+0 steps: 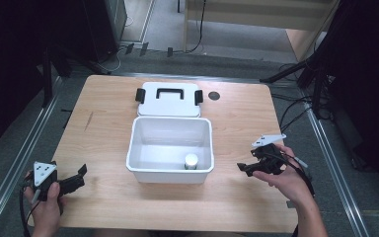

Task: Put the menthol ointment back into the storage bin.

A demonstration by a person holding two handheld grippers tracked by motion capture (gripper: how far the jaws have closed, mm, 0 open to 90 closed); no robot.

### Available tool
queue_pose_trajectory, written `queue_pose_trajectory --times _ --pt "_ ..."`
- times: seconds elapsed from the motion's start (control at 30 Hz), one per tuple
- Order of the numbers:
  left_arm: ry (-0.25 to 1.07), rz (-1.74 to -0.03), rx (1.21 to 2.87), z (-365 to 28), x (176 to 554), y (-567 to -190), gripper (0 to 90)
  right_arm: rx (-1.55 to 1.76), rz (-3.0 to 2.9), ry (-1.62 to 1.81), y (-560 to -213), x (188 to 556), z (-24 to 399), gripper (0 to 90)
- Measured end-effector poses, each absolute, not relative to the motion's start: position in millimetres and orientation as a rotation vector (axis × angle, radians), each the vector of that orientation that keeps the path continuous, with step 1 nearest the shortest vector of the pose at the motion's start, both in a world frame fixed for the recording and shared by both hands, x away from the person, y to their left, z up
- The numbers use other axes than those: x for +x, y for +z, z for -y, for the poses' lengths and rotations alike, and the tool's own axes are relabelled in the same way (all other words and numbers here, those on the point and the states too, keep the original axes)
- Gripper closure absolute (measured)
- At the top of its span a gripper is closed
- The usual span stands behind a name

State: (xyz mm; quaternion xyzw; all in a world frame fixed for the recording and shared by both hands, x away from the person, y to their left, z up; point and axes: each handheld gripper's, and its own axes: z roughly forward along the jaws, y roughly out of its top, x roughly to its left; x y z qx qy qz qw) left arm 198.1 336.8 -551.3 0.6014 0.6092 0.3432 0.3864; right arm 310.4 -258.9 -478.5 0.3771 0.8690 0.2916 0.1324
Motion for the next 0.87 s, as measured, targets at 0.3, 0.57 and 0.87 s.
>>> queue_pose_trajectory --times 0.3,0.57,0.87 --pt "0.877 -1.552 1.53 -336.9 198.0 -551.2 0.1 1.216 -2.2 1.065 -507.2 291.6 289.5 25.9" --pt "0.876 -1.553 1.526 -337.0 198.2 -551.4 0.1 1.286 -2.063 1.146 -532.1 275.3 312.5 26.6" --pt "0.871 -1.559 1.522 -337.7 198.2 -551.2 0.2 1.337 -2.034 1.157 -539.9 276.0 321.2 27.1"
